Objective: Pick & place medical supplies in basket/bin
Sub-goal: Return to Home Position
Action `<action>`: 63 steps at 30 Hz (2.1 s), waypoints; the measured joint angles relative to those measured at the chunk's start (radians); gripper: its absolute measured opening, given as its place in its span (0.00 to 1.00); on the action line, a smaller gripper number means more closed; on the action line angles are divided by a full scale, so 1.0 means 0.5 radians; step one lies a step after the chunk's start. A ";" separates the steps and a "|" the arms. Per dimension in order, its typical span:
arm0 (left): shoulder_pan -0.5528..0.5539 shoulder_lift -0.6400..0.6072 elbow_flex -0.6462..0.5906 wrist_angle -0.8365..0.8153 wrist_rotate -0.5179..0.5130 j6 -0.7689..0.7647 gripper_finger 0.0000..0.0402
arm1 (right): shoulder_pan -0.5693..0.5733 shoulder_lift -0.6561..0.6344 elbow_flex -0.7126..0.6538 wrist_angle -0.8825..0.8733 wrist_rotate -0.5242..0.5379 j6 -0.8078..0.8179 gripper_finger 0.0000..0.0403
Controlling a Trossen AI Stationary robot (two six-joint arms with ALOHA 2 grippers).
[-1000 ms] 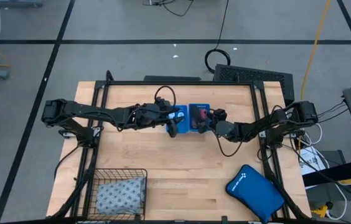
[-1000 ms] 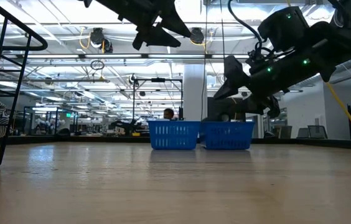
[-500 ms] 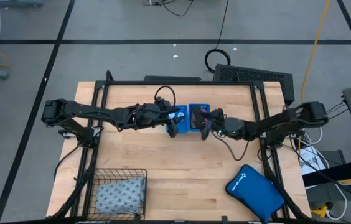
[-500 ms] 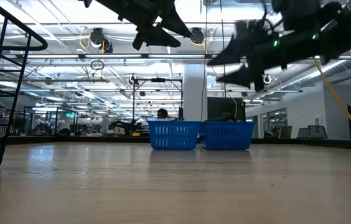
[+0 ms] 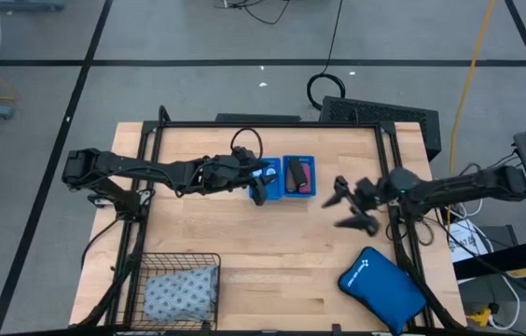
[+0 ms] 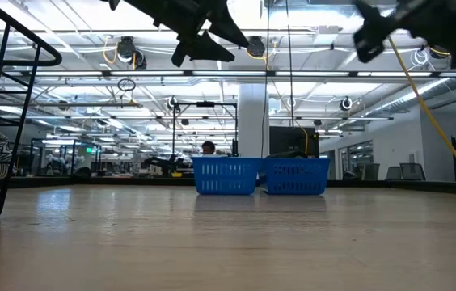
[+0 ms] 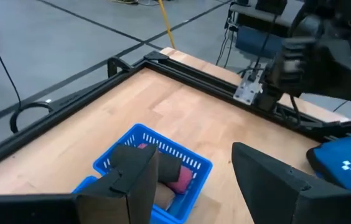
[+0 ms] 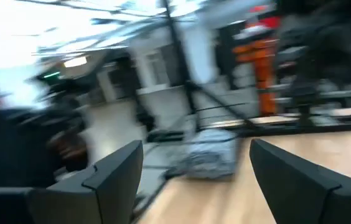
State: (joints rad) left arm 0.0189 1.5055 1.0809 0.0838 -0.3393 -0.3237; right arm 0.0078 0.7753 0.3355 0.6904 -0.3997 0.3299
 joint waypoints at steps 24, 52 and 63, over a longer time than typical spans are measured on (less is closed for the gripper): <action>-0.254 -1.242 -0.882 0.219 -0.188 0.371 0.53 | -0.247 -1.268 -0.587 -0.111 -0.353 -0.113 0.71; -0.322 -2.883 -1.860 -0.313 -0.092 0.418 0.53 | -0.304 -1.265 -0.591 -0.513 0.380 -0.588 0.69; -0.322 -2.877 -2.133 0.065 -0.088 0.404 0.53 | -0.304 -1.266 -0.592 -0.553 0.433 -0.585 0.69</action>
State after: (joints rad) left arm -0.1420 0.0669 0.0143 0.1160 -0.3834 -0.1215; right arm -0.1444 0.1424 0.0395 0.4137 -0.1832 0.0375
